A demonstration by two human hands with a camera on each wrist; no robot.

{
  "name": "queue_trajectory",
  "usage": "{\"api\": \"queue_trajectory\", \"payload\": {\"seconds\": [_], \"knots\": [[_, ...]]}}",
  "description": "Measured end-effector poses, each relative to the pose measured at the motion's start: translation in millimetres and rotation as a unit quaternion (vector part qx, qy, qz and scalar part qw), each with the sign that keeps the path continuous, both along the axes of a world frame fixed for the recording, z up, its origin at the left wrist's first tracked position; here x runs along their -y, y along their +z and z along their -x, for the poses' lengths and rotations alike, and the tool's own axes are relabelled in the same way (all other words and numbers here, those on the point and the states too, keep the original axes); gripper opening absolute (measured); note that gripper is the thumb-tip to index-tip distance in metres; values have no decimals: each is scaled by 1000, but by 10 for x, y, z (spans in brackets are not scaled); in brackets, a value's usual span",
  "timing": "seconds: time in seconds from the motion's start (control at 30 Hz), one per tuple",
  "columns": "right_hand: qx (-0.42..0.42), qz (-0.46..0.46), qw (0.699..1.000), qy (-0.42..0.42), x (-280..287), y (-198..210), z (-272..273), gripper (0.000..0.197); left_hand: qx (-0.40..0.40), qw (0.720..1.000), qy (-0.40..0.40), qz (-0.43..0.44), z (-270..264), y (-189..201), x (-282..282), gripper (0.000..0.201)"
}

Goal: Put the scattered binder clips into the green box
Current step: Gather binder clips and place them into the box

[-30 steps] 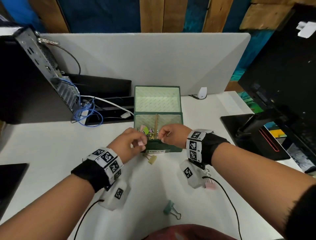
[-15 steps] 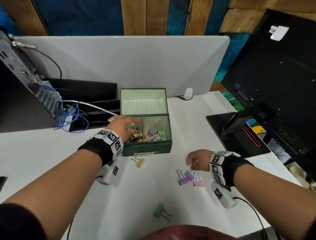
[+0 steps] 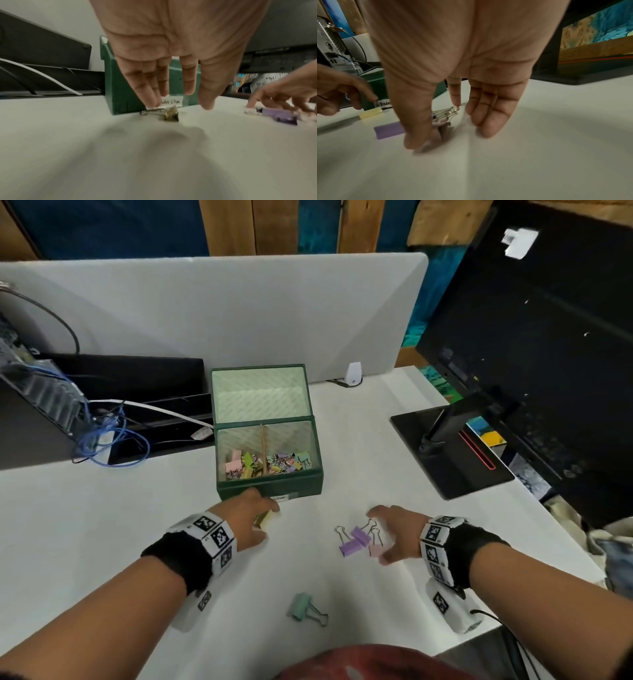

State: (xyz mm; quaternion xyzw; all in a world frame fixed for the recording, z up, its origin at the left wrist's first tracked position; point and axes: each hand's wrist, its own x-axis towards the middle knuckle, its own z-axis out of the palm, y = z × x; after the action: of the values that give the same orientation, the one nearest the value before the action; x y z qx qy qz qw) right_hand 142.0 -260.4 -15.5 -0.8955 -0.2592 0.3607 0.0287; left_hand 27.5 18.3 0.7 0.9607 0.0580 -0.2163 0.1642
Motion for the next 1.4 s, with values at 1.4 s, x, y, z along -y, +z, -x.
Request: {"api": "queue_trajectory", "payload": {"seconds": [1.4], "knots": [[-19,-93,990,-103,-87,-195,38,20,-48,982,-182,8,208,-316,561,27]]}}
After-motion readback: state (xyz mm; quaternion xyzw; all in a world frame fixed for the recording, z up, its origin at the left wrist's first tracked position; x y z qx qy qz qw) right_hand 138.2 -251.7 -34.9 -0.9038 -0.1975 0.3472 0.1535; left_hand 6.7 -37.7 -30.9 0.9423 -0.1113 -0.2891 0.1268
